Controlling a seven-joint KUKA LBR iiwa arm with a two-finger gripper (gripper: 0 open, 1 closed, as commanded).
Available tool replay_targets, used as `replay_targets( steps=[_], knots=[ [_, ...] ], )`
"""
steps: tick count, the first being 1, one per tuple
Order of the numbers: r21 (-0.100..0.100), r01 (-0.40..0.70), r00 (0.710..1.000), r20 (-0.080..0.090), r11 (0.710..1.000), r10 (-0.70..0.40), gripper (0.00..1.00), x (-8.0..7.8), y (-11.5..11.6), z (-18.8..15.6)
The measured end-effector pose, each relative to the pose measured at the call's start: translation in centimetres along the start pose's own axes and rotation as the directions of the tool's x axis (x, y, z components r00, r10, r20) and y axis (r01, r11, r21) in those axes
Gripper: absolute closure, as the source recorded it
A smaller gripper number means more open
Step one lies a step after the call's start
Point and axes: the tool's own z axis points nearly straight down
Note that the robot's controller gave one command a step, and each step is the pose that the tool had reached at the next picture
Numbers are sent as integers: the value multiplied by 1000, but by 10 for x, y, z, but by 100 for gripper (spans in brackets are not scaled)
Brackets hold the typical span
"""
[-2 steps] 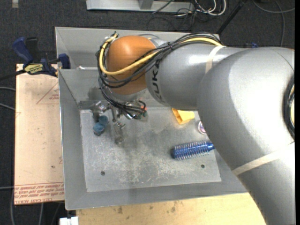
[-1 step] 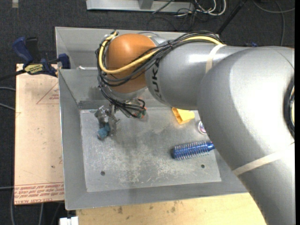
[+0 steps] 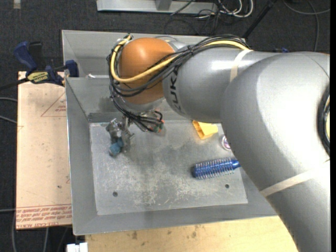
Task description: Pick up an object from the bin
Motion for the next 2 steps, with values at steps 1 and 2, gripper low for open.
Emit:
replay_targets(
  steps=[1, 2],
  knots=[
    [0, 0, 1000, 0, 1000, 0, 100, 0, 0, 0],
    [0, 0, 1000, 0, 1000, 0, 100, 0, 0, 0]
  ],
)
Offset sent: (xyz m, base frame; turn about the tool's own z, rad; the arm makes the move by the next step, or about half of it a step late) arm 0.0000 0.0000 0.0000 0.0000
